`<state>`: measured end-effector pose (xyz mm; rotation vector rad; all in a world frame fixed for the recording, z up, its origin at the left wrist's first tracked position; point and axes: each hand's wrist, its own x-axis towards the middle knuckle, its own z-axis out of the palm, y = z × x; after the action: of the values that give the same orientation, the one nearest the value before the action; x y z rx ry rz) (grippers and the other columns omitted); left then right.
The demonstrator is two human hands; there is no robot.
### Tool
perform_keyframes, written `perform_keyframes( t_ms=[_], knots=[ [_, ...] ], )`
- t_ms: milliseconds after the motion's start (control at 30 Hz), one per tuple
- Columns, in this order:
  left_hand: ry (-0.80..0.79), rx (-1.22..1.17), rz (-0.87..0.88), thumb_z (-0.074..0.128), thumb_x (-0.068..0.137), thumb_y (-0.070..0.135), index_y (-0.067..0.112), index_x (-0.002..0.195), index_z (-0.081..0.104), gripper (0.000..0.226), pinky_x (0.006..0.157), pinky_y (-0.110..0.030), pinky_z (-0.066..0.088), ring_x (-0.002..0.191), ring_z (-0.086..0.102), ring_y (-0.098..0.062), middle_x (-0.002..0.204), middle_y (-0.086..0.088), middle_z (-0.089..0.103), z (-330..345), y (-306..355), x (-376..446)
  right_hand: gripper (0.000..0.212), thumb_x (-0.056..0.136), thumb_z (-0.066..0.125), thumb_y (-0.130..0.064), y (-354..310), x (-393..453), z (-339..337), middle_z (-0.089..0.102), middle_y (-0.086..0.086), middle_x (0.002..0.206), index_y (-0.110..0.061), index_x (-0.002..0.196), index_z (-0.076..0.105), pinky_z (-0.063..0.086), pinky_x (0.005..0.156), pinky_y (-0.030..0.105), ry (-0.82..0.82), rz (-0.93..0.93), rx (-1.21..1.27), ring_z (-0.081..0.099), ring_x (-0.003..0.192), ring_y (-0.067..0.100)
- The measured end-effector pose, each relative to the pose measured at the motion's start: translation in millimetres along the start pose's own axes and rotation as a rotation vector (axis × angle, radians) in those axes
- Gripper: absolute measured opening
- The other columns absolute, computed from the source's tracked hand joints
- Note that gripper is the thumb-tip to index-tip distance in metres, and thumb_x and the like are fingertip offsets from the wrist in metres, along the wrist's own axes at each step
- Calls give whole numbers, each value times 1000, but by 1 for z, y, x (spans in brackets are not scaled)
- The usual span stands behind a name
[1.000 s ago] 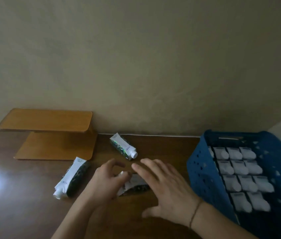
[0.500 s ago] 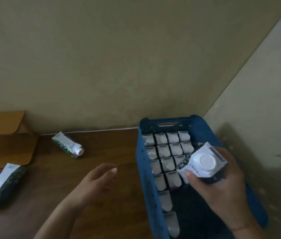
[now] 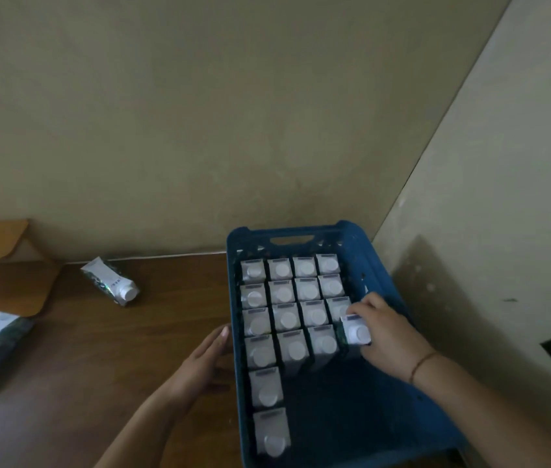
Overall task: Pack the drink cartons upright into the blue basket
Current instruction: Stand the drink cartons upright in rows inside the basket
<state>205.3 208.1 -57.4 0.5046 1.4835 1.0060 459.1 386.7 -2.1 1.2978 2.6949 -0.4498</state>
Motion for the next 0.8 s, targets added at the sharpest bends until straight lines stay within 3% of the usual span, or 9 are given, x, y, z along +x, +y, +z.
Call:
perform_keyframes(
  t_ms=[67, 133, 300, 367, 433, 533, 600, 700, 800],
  knots=[
    [6, 2, 22, 60, 37, 97, 59, 113, 53, 85, 82, -39, 56, 96, 75, -15, 120, 15, 66, 1, -1, 1, 52, 75, 60, 5, -4, 7, 12, 34, 6, 119, -20, 115, 39, 39, 50, 32, -27, 45, -84, 48, 59, 19],
    [23, -2, 33, 63, 35, 96, 58, 112, 53, 86, 77, -35, 56, 94, 75, -15, 121, 12, 67, 3, 1, 2, 60, 73, 60, 12, -10, 12, 24, 30, 14, 124, -17, 118, 32, 24, 41, 28, -69, 74, -142, 37, 50, 16],
    [77, -9, -11, 46, 76, 71, 54, 113, 52, 41, 81, -37, 55, 92, 75, -16, 123, 10, 65, 10, 2, 1, 52, 76, 62, 5, -10, 15, 29, 30, 17, 125, -16, 112, 31, 24, 40, 29, -98, 83, -191, 40, 50, 20],
    [93, 1, -41, 48, 78, 74, 50, 120, 54, 48, 88, -41, 55, 102, 72, -20, 125, 8, 65, 5, -4, 1, 48, 79, 66, -5, -14, 10, 24, 31, 14, 125, -16, 111, 33, 32, 44, 30, -134, 84, -250, 43, 56, 20],
    [135, -5, -79, 55, 80, 74, 39, 130, 52, 61, 87, -39, 55, 107, 68, -23, 127, 4, 65, -4, -9, 2, 50, 80, 71, -24, -27, 3, 11, 32, 9, 124, -17, 114, 36, 41, 56, 33, -189, 86, -325, 52, 78, 22],
    [234, 45, -78, 55, 96, 47, 28, 122, 55, 32, 71, -26, 52, 91, 66, -13, 120, 1, 66, -23, -16, -3, 46, 84, 60, -51, -64, -2, -20, 43, -1, 123, -25, 116, 39, 45, 64, 32, -116, 38, -420, 53, 105, 22],
    [311, 106, -51, 56, 99, 38, 24, 122, 58, 27, 69, -24, 51, 92, 63, -10, 115, 2, 65, -43, -21, -8, 34, 87, 52, -55, -98, 0, -36, 52, -7, 114, -29, 107, 42, 49, 67, 31, 17, -77, -333, 54, 100, 15],
    [435, 124, -36, 59, 98, 36, 20, 126, 60, 32, 86, -32, 55, 103, 63, -16, 116, 0, 64, -84, -34, -20, 24, 90, 48, -52, -161, 15, -44, 55, -12, 104, -33, 104, 45, 50, 74, 26, 156, -267, -203, 53, 94, 9],
    [526, 161, -40, 60, 96, 37, 23, 123, 61, 30, 93, -41, 56, 106, 64, -19, 117, -1, 66, -126, -45, -31, 28, 91, 49, -50, -227, 40, -29, 54, -11, 109, -32, 113, 47, 46, 87, 28, 124, -389, -160, 51, 103, 10]
  ],
)
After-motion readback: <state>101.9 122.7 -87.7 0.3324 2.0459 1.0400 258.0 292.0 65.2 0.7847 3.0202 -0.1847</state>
